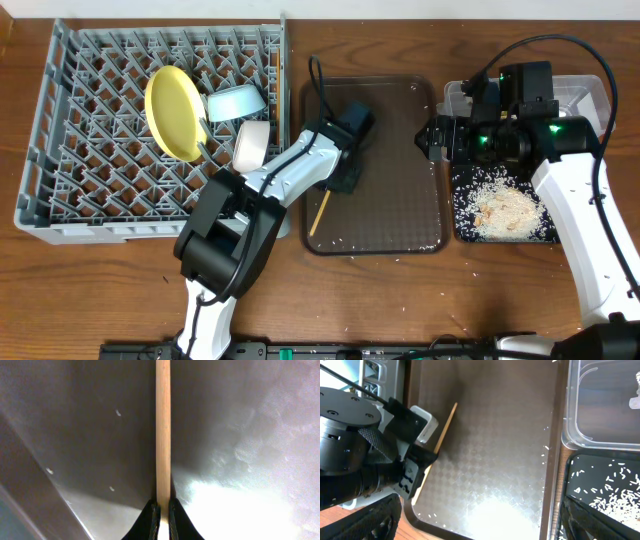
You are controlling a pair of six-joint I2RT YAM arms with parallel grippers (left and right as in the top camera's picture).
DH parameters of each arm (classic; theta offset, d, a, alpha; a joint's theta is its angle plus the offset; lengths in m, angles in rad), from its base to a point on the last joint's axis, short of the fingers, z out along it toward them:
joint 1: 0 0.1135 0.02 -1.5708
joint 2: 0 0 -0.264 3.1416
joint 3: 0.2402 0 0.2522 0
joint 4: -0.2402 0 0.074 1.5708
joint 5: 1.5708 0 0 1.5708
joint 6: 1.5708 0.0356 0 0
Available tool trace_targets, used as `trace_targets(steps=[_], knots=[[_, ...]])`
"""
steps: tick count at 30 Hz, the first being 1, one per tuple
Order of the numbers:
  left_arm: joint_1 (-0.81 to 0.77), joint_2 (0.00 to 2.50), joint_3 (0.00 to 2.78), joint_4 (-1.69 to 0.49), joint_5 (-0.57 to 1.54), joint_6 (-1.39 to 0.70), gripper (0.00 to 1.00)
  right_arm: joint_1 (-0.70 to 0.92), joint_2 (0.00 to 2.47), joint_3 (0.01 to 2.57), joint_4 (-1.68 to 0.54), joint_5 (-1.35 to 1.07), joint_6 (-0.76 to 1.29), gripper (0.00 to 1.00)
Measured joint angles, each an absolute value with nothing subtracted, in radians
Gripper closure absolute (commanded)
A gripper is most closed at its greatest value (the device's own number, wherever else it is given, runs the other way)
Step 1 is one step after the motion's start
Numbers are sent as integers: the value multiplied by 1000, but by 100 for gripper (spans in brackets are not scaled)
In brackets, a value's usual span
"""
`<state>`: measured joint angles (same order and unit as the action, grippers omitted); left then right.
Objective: Sort waste into correct bins and load items into the dishwasher
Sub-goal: 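Carry the chopstick left and drop it into the dish rack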
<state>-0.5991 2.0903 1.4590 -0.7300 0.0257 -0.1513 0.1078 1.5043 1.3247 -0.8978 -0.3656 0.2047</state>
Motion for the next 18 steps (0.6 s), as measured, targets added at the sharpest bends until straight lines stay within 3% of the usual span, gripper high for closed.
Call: trace_targets(steps=[9, 18], knots=[[-592, 2051, 1613, -916, 57, -184, 92, 108, 1504, 1325, -898, -366, 205, 1], [-483, 1792, 1706, -844, -110, -183, 92, 108, 1504, 1325, -897, -366, 205, 1]])
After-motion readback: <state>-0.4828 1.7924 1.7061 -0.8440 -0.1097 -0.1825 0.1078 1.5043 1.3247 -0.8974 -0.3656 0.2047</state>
